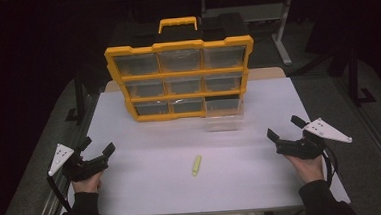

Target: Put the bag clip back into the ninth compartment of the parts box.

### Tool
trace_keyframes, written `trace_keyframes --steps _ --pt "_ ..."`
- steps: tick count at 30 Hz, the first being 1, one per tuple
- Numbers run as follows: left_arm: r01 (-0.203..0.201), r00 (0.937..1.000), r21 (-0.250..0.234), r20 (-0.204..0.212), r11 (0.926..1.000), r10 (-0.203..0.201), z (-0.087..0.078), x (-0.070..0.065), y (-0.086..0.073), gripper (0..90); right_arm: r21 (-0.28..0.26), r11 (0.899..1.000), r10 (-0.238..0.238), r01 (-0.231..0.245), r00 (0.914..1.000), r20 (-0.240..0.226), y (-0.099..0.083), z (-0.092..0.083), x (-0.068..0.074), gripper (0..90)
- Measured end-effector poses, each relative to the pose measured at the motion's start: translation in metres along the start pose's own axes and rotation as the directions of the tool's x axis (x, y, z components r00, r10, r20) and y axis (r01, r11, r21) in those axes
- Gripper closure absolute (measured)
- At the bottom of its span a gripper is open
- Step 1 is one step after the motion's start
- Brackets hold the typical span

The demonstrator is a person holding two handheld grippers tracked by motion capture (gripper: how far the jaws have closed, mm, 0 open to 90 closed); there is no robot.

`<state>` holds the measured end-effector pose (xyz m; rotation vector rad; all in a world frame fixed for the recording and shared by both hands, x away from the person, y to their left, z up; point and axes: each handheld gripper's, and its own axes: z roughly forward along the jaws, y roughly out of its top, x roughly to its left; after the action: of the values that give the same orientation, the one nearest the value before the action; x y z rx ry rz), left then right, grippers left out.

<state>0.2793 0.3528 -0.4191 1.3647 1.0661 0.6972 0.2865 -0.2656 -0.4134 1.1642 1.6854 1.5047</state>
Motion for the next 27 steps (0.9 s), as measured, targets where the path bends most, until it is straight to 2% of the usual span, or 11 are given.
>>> trace_keyframes --steps 2,15,20,22,27 --pt "-0.013 0.9999 0.012 0.0 0.9998 0.013 -0.001 0.001 0.0 0.0 0.002 1.0 0.002 -0.002 1.0 -0.001 0.0 0.001 0.001 0.0" --pt "0.0 1.0 0.006 0.0 1.0 0.0 -0.001 0.0 0.0 0.0 0.012 1.0 -0.027 0.027 0.9981 -0.055 0.006 0.009 0.016 0.0" --pt "-0.01 1.0 0.01 0.0 0.9999 0.01 -0.002 0.0 0.0 0.0 0.012 0.999 -0.033 0.035 0.9958 -0.085 0.011 0.011 0.022 0.0" --pt "-0.008 1.0 0.011 0.0 0.9999 0.008 -0.002 0.0 0.0 0.0 0.02 0.998 -0.053 0.055 0.9936 -0.1 0.014 0.012 0.026 0.0" --pt "0.002 1.0 0.006 -0.003 1.0 -0.002 -0.002 0.0 0.0 0.0 0.028 0.997 -0.062 0.066 0.9903 -0.124 0.018 0.013 0.03 0.0"
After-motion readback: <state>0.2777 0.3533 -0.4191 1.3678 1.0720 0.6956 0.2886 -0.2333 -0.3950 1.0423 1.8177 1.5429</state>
